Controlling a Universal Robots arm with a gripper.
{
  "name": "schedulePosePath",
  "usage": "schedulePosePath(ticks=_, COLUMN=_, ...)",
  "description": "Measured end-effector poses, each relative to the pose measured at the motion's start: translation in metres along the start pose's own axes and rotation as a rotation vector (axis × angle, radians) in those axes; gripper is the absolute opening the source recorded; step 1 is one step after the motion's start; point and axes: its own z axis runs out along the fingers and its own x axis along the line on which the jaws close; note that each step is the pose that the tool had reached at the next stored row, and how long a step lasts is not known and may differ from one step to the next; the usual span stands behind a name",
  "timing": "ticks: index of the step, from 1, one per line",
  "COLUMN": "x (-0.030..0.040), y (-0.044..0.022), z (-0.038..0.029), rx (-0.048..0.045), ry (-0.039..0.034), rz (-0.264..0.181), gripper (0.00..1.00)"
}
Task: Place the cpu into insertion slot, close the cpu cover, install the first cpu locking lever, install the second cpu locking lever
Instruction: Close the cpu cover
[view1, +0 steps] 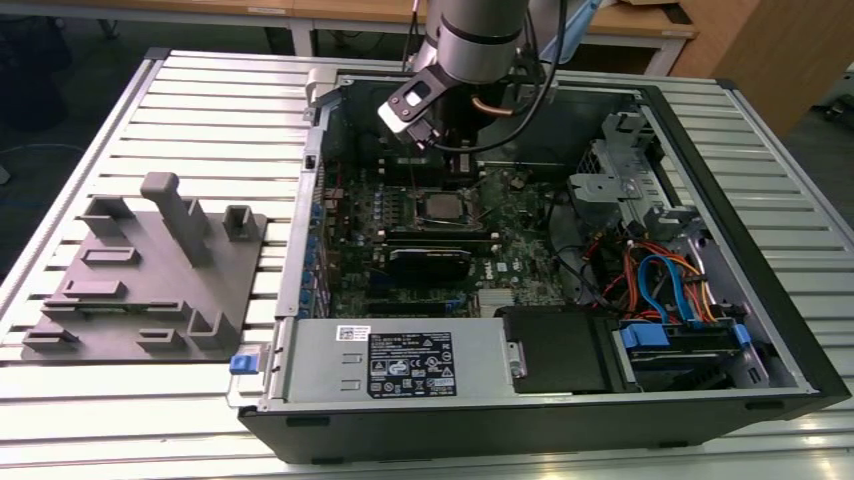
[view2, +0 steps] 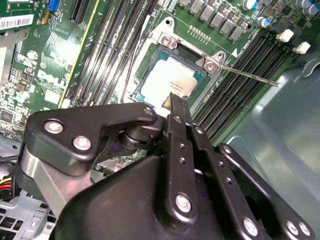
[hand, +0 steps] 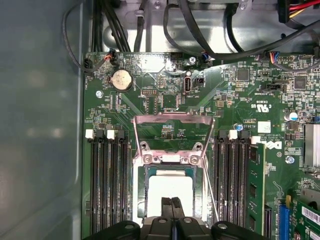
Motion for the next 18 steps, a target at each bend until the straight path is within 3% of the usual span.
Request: schedulePosePath(ticks=18, x=0.0001, y=-0.0001, z=-0.0032, rx=0.0000, ry=-0.0012, rz=0.000, gripper=0.10)
